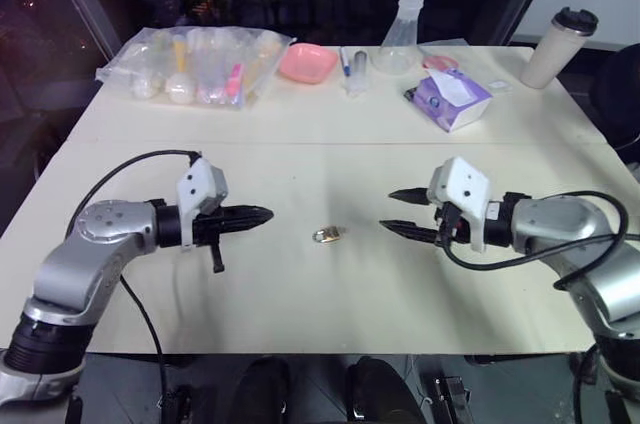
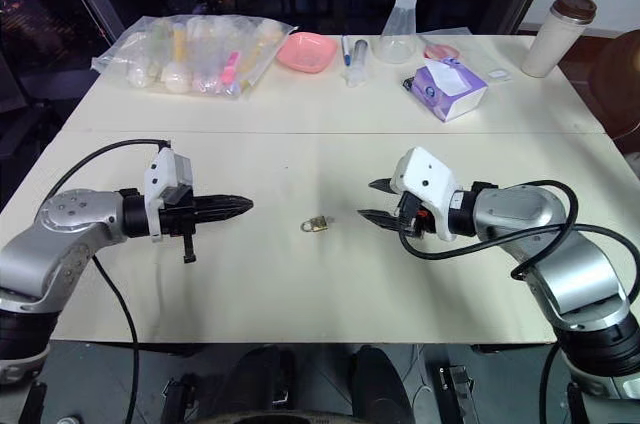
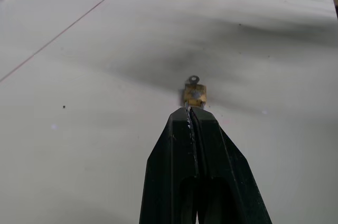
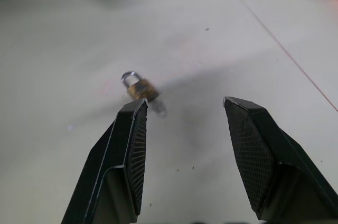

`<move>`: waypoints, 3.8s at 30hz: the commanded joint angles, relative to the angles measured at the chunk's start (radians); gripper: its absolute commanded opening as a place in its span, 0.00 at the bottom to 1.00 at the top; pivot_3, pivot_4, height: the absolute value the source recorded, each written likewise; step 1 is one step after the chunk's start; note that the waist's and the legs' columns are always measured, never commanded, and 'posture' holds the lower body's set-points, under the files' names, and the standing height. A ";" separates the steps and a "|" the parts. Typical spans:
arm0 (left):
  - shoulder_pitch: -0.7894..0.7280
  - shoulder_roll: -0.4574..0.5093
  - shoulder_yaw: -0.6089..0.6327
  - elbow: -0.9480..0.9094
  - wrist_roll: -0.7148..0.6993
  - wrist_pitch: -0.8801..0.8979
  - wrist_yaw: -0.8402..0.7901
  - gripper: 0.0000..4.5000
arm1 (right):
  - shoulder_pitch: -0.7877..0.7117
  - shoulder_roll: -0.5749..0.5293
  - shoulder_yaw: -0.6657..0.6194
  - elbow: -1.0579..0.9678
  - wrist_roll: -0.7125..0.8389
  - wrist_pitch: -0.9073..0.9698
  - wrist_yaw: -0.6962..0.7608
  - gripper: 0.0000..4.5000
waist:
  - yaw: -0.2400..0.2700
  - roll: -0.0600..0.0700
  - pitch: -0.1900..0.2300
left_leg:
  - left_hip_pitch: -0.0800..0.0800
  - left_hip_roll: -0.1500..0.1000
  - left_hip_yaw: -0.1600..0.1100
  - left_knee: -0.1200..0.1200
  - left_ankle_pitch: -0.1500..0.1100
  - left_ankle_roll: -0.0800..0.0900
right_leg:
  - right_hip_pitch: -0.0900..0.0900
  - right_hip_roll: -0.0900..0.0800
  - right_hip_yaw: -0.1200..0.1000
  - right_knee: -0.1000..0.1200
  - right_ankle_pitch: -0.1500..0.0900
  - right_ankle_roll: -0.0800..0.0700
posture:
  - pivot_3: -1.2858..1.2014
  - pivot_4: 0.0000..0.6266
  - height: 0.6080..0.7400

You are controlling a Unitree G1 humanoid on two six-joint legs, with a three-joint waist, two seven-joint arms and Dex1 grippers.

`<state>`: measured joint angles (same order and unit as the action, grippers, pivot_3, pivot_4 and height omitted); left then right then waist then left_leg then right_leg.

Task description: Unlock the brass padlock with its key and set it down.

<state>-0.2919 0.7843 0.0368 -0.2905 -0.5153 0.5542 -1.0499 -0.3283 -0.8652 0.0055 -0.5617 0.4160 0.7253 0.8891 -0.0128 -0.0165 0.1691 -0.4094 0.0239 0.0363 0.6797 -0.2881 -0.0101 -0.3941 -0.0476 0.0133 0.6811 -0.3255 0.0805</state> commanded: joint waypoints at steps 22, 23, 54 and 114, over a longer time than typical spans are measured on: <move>-0.010 0.041 0.013 -0.034 -0.005 -0.017 -0.018 0.00 | -0.145 0.032 0.074 0.078 0.003 -0.053 0.045 0.52 | -0.001 0.000 0.000 | -0.001 0.000 0.000 0.000 0.000 0.000 | -0.001 0.000 0.000 0.000 0.000 0.000 | 0.52 0.24 0.81; -0.011 0.040 0.010 -0.033 -0.004 -0.018 -0.019 0.00 | -0.150 0.034 0.087 0.093 -0.004 -0.064 0.051 0.52 | -0.001 0.000 0.000 | -0.001 0.000 0.000 0.000 0.000 0.000 | -0.001 0.000 0.000 0.000 0.000 0.000 | 0.52 0.24 0.81; -0.267 -0.341 -0.348 0.508 0.361 -0.448 -0.014 0.99 | -0.094 0.053 0.108 0.088 -0.143 -0.127 0.036 0.53 | 0.004 0.000 0.000 | -0.001 -0.001 0.000 0.002 0.000 0.001 | -0.001 0.001 0.000 0.002 0.000 0.001 | 0.52 0.24 0.81; -0.633 -0.360 -0.232 0.719 0.302 -0.441 -0.301 0.16 | -0.225 0.227 0.294 0.423 -0.846 -0.995 -0.316 0.01 | 0.000 -0.001 0.001 | -0.006 -0.003 0.001 0.005 0.003 -0.004 | -0.007 0.001 0.001 0.005 0.000 0.002 | 0.52 0.24 0.81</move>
<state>-0.9132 0.4242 -0.1997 0.4409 -0.2190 0.1368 -1.3496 -0.5309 -0.6468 0.3214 -0.1191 -0.4351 -0.2546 0.5754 -0.0127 -0.0175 0.1696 -0.4155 0.0209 0.0372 0.6846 -0.2849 -0.0145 -0.4008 -0.0461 0.0140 0.6861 -0.3257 0.0826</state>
